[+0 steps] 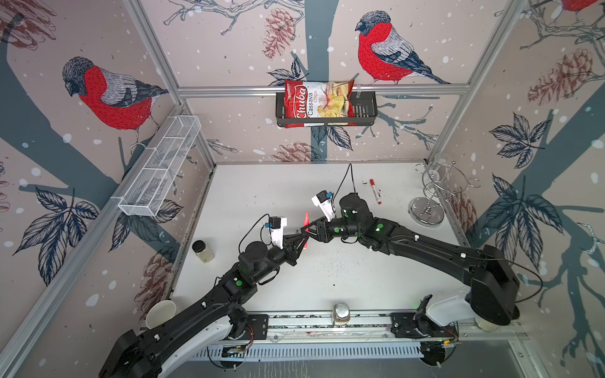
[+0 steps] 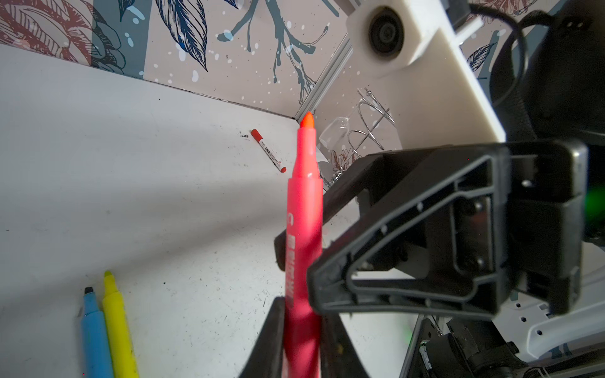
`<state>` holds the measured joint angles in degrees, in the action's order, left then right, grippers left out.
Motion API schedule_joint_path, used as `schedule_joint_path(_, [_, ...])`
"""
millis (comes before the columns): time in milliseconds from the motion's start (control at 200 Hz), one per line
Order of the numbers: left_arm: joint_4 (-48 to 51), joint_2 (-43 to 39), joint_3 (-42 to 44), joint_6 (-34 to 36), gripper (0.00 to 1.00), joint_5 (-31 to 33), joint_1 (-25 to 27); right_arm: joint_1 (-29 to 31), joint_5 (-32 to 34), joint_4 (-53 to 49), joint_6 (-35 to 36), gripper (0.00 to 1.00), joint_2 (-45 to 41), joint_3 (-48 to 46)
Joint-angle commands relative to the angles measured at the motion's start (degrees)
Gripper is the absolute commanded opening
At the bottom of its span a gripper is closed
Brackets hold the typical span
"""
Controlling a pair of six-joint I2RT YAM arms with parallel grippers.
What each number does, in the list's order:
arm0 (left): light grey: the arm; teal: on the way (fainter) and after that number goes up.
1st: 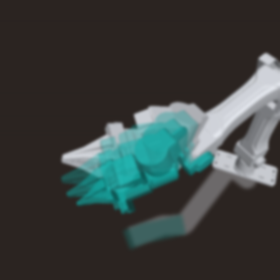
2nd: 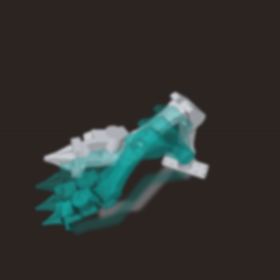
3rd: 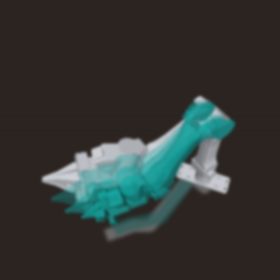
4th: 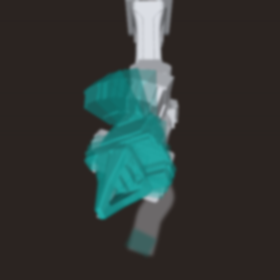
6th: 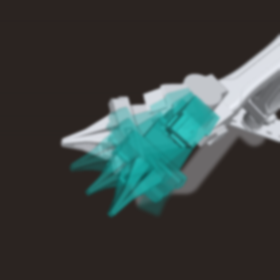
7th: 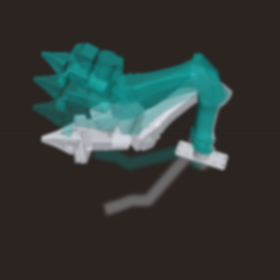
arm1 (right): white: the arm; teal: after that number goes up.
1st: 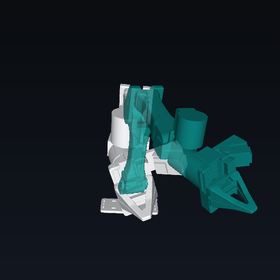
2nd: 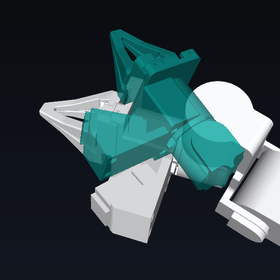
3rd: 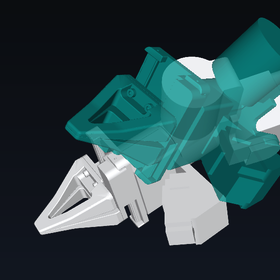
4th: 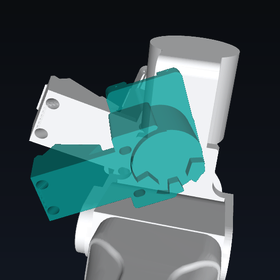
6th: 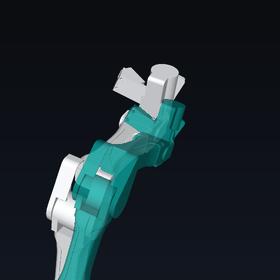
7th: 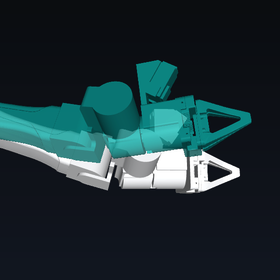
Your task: Insert the pens into the pen caps
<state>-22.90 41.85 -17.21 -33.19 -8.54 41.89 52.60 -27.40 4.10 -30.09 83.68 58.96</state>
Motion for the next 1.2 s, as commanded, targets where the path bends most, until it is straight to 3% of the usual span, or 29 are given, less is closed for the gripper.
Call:
schedule_joint_path(0, [-2.95, -0.50, 0.08, -0.34, 0.20, 0.54, 0.28, 0.22, -1.09, 2.56, -0.98, 0.27, 0.12, -0.20])
schedule_joint_path(380, [-3.03, -1.04, 0.36, -0.53, 0.21, 0.01, 0.30, 0.31, -1.03, 2.87, -1.20, 0.16, -0.04, -0.60])
schedule_joint_path(455, [-2.65, -1.14, 0.17, -0.47, 0.26, 0.01, 0.39, 0.30, -0.88, 2.68, -1.13, 0.14, -0.32, -0.51])
schedule_joint_path(555, [-2.29, -1.59, 0.15, -0.37, 0.40, -0.80, 0.38, 0.24, -0.19, 1.79, -0.67, 0.14, -0.86, -0.25])
schedule_joint_path(655, [-0.33, -1.94, -0.58, 0.08, 0.45, -1.99, 0.35, 0.14, 0.68, 0.62, 0.19, 0.13, -1.57, -0.07])
schedule_joint_path(1191, [1.39, 0.12, -2.96, 0.05, 0.41, -8.27, 0.34, 0.14, 0.68, -2.01, 2.74, 0.13, -2.62, 0.99])
